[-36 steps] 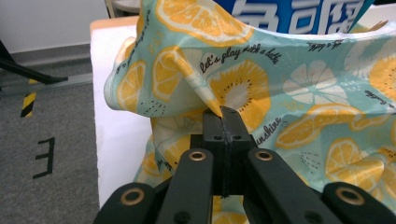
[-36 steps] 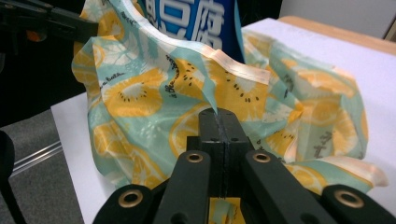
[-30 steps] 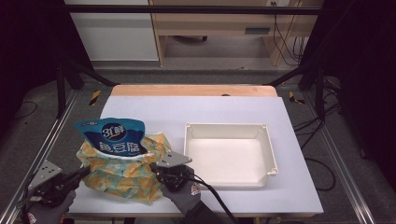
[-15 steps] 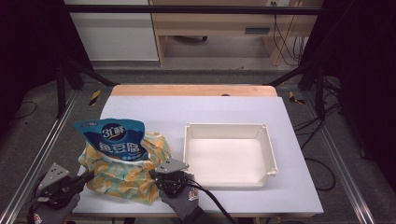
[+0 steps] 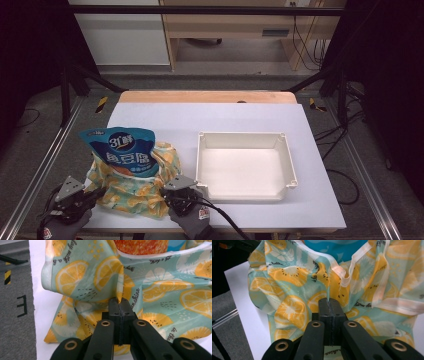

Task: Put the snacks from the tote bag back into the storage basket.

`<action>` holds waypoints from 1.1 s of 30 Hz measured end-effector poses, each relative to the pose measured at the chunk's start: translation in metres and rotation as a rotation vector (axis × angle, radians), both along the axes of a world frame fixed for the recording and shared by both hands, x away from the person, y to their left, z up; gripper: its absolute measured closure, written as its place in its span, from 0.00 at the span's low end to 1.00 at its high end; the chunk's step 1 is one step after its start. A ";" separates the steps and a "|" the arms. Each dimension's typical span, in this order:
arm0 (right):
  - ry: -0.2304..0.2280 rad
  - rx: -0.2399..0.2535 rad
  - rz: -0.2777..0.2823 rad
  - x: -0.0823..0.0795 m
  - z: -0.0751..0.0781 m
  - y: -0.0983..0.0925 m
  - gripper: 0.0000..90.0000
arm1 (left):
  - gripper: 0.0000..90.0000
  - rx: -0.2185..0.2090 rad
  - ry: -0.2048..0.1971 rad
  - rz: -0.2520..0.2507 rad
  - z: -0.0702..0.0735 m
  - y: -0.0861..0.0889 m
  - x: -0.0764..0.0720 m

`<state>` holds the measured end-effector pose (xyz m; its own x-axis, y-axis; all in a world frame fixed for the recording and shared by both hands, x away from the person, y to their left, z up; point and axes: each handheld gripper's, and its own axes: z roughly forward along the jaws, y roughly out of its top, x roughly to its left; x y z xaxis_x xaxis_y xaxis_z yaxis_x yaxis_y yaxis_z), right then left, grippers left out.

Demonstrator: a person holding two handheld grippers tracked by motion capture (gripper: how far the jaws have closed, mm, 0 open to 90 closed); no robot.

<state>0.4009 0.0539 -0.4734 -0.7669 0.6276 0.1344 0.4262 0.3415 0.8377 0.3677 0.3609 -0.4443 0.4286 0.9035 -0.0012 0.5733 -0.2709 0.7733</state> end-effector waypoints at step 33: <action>0.034 -0.099 -0.016 0.002 -0.016 0.010 0.93 | 0.97 0.093 0.128 -0.045 -0.019 -0.009 0.014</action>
